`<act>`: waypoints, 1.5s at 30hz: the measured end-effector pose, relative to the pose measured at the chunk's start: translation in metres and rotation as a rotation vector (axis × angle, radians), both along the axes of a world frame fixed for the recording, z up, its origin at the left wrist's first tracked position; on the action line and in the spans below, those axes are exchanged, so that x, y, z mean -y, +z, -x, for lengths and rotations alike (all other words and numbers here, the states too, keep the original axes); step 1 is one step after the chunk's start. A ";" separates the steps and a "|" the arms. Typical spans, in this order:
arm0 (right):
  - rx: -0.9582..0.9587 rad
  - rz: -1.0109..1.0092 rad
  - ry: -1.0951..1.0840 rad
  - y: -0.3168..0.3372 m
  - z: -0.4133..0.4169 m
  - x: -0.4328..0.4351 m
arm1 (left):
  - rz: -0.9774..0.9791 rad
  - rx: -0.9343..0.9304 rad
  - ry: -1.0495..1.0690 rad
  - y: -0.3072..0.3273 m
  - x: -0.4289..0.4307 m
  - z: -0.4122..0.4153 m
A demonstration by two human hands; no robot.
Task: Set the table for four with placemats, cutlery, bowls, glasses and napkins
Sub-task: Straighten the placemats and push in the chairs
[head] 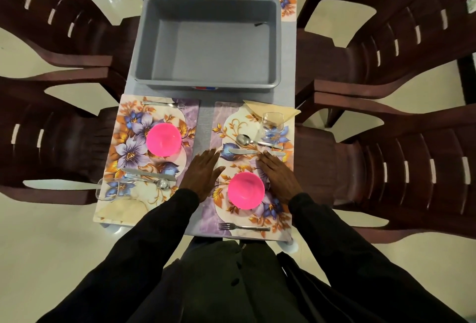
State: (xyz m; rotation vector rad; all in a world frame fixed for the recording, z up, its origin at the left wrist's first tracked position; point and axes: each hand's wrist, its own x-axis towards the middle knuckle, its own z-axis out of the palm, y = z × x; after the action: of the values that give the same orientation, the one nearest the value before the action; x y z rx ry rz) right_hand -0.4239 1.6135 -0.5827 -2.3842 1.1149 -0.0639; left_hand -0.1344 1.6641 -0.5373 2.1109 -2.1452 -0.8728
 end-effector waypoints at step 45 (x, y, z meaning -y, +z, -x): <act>-0.017 0.142 -0.189 -0.006 -0.007 0.010 | 0.119 -0.047 -0.041 -0.007 -0.004 -0.010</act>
State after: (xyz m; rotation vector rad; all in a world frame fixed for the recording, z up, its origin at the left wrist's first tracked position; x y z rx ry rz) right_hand -0.4166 1.6031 -0.5884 -2.3981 1.3826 -0.1932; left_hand -0.1243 1.6680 -0.5443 1.9779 -2.1669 -0.7681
